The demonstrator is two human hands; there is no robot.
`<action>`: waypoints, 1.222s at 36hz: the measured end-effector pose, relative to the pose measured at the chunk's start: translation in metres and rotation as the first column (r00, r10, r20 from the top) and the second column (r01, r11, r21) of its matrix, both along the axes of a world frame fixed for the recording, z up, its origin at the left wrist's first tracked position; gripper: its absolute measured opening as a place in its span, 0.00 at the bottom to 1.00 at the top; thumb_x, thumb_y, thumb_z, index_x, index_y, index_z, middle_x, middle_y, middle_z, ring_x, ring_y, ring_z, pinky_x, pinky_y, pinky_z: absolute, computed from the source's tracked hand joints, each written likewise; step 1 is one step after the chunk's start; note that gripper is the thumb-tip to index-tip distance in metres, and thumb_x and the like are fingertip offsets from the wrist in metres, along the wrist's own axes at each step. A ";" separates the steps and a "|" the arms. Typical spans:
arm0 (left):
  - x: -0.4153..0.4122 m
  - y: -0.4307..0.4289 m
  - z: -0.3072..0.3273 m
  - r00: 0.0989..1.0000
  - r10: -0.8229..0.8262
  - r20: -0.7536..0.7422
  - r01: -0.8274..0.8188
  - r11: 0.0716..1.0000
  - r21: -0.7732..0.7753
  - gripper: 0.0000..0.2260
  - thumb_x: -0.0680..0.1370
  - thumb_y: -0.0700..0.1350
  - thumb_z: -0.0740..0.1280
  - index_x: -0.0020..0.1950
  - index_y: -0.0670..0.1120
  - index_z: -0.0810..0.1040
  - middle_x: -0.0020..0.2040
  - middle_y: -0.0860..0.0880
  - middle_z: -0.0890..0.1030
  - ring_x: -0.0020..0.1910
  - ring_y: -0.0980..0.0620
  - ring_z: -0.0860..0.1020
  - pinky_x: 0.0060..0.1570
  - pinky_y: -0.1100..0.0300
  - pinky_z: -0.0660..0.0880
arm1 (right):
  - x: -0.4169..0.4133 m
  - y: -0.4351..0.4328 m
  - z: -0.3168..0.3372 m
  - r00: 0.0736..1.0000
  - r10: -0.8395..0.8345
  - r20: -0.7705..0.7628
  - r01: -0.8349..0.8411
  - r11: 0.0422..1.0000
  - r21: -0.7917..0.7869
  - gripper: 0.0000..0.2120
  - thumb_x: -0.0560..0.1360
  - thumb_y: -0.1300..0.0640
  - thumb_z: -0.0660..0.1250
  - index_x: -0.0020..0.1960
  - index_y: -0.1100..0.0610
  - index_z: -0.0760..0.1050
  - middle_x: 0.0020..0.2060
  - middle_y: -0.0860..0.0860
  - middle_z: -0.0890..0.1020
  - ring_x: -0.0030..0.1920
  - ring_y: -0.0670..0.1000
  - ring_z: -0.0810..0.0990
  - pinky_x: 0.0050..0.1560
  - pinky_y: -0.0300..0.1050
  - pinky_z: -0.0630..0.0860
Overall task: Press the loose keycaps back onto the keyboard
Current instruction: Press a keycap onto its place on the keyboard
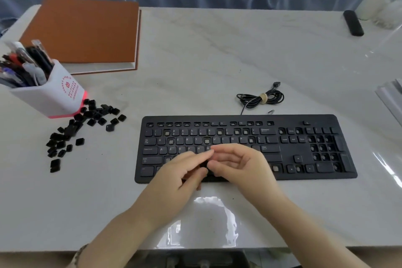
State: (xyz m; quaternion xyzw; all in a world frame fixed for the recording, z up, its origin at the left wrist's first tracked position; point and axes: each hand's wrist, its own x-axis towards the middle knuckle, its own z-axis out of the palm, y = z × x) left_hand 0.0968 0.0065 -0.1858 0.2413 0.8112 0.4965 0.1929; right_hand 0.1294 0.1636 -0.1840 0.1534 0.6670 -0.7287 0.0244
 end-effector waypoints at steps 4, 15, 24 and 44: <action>-0.002 0.009 -0.003 0.996 -0.051 -0.070 0.048 0.998 -0.045 0.15 0.79 0.50 0.62 0.62 0.67 0.67 0.48 0.61 0.74 0.45 0.56 0.75 0.47 0.71 0.69 | 0.005 0.008 -0.002 0.999 -0.006 0.049 0.007 1.000 -0.019 0.14 0.68 0.70 0.71 0.47 0.55 0.77 0.30 0.47 0.82 0.31 0.43 0.80 0.38 0.33 0.76; -0.012 0.034 -0.027 0.907 -0.060 -0.418 -0.033 0.976 -0.214 0.18 0.78 0.50 0.57 0.64 0.46 0.75 0.58 0.52 0.76 0.63 0.60 0.67 0.65 0.74 0.55 | 0.020 0.061 -0.007 0.981 -0.159 0.115 0.144 0.982 0.125 0.11 0.72 0.69 0.68 0.44 0.53 0.79 0.31 0.51 0.84 0.37 0.46 0.84 0.44 0.32 0.77; -0.033 0.062 -0.053 0.809 -0.084 -0.582 -0.182 0.906 -0.382 0.22 0.78 0.50 0.55 0.65 0.39 0.74 0.69 0.39 0.71 0.70 0.46 0.63 0.69 0.52 0.56 | 0.019 0.129 -0.002 0.964 -0.267 0.010 0.243 0.891 0.383 0.12 0.68 0.65 0.73 0.43 0.49 0.78 0.30 0.46 0.84 0.39 0.45 0.83 0.54 0.38 0.75; -0.037 0.067 -0.070 0.768 -0.110 -0.632 -0.237 0.866 -0.440 0.25 0.81 0.55 0.48 0.68 0.42 0.73 0.70 0.42 0.71 0.71 0.47 0.63 0.69 0.48 0.58 | -0.009 0.162 -0.048 0.987 -0.111 -0.119 0.163 0.645 0.746 0.11 0.67 0.58 0.74 0.44 0.43 0.79 0.47 0.44 0.75 0.51 0.43 0.67 0.48 0.20 0.59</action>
